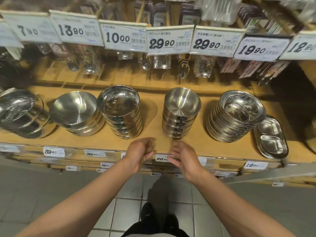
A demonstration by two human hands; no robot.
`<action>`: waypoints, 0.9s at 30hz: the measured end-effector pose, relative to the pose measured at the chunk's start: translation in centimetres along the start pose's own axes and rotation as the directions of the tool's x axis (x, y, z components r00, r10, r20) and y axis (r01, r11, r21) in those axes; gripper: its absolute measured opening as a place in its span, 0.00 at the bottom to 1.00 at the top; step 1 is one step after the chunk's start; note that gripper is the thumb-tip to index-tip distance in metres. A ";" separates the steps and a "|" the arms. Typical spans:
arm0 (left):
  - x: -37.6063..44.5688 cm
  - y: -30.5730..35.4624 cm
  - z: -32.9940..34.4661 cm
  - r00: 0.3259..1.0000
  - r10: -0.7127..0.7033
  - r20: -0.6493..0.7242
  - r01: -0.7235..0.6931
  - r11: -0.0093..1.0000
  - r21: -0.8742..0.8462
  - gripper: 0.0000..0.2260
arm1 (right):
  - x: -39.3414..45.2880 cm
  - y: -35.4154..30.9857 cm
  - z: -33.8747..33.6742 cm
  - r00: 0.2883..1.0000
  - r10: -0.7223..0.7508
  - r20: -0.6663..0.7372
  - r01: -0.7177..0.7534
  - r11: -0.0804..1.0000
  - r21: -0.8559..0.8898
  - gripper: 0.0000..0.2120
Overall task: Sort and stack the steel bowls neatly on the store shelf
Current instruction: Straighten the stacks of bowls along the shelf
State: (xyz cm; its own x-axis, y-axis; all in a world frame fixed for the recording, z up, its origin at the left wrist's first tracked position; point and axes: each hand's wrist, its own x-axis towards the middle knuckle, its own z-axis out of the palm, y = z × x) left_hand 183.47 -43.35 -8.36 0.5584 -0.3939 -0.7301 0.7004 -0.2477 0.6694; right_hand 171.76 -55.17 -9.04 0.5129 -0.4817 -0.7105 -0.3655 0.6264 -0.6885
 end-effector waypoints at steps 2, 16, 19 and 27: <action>-1.0 0.0 -1.7 0.998 -0.007 -0.069 0.005 1.000 -0.019 0.09 | -0.6 0.1 1.8 0.998 0.026 0.048 -0.024 0.999 -0.042 0.09; 0.2 5.5 -8.9 0.987 0.103 -0.120 -0.128 0.965 -0.229 0.13 | 1.9 -0.9 12.4 0.990 -0.102 0.097 0.105 0.994 -0.026 0.19; 1.3 5.7 -9.9 0.992 0.113 -0.061 -0.123 0.975 -0.183 0.15 | 2.6 -0.4 13.7 0.980 -0.155 0.126 0.157 0.988 -0.003 0.15; 3.0 7.0 -11.0 0.995 0.095 0.021 -0.090 0.983 -0.160 0.13 | 3.9 -0.9 15.1 0.979 -0.200 0.030 0.199 0.980 0.010 0.15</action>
State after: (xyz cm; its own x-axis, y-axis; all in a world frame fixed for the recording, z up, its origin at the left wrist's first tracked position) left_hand 194.89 -36.56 -7.41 0.6130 -0.4339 -0.6603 0.7091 -0.0664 0.7020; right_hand 185.84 -48.35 -8.97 0.5985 -0.5786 -0.5541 -0.2478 0.5241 -0.8148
